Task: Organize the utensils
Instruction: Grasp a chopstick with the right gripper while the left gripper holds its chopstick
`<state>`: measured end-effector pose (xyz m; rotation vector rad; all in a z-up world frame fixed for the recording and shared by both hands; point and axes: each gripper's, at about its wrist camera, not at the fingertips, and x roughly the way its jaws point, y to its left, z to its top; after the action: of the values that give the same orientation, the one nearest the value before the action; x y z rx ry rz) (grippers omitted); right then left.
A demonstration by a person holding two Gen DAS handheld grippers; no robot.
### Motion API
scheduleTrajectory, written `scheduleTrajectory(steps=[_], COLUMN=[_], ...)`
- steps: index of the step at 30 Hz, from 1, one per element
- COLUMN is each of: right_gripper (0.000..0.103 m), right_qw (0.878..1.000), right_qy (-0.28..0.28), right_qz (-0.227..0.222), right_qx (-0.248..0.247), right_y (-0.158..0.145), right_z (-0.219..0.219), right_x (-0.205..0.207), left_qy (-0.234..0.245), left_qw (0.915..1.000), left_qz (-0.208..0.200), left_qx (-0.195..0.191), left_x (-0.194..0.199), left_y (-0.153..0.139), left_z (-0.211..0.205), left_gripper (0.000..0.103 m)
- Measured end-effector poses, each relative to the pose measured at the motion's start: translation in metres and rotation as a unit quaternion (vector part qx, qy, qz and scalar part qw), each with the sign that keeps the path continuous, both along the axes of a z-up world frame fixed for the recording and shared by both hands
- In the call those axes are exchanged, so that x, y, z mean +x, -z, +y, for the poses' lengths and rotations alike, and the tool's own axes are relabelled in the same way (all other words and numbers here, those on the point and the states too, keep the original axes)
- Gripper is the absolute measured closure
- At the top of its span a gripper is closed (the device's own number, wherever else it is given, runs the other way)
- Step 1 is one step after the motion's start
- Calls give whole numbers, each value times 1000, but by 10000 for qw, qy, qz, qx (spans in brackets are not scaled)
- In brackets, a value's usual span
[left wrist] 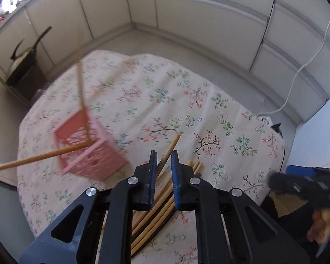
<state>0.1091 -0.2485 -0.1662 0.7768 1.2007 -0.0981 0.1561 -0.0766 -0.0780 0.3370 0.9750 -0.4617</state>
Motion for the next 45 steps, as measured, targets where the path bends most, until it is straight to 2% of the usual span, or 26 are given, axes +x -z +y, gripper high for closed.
scheduleTrajectory(steps=[6, 9, 11, 13, 14, 20, 24, 28, 33, 39, 42, 45], right_gripper=[8, 28, 47, 55, 63, 82, 83, 93, 94, 94, 94, 94], right_qw=[9992, 9970, 9952, 9933, 9921, 9882, 9880, 9879, 9890, 9953, 9978, 9982], right_qy=[55, -81, -131, -105, -65, 103, 99, 114, 34, 19, 44, 177], right_qz=[204, 401, 531, 630, 682, 982, 961, 878, 671, 347, 457, 457], right_qx=[335, 655, 814, 962, 1050, 1175, 1206, 1270, 1321, 909, 480, 358], right_y=[14, 29, 39, 50, 55, 77, 80, 84, 84, 55, 49, 47], right_z=[19, 33, 40, 44, 44, 51, 53, 53, 49, 37, 32, 24], right_x=[37, 57, 68, 77, 81, 91, 97, 103, 107, 90, 87, 84], left_qy=[-243, -250, -235, -247, -265, -363, -357, -376, -430, -529, -511, -498], left_qw=[9970, 9949, 9934, 9922, 9915, 9906, 9902, 9900, 9891, 9876, 9873, 9874], left_qz=[-597, -823, -961, -1033, -1066, -1040, -1028, -1031, -1020, -1029, -1032, -1036], left_qx=[-423, -533, -584, -659, -693, -813, -873, -886, -971, -1065, -1091, -1084], left_x=[-41, -65, -77, -82, -83, -78, -78, -78, -77, -76, -75, -76], left_y=[-47, -63, -70, -75, -78, -79, -78, -78, -79, -82, -82, -82], left_z=[44, 59, 65, 70, 73, 82, 85, 85, 88, 93, 91, 91], left_gripper=[93, 94, 95, 96, 97, 98, 98, 98, 98, 98, 98, 98])
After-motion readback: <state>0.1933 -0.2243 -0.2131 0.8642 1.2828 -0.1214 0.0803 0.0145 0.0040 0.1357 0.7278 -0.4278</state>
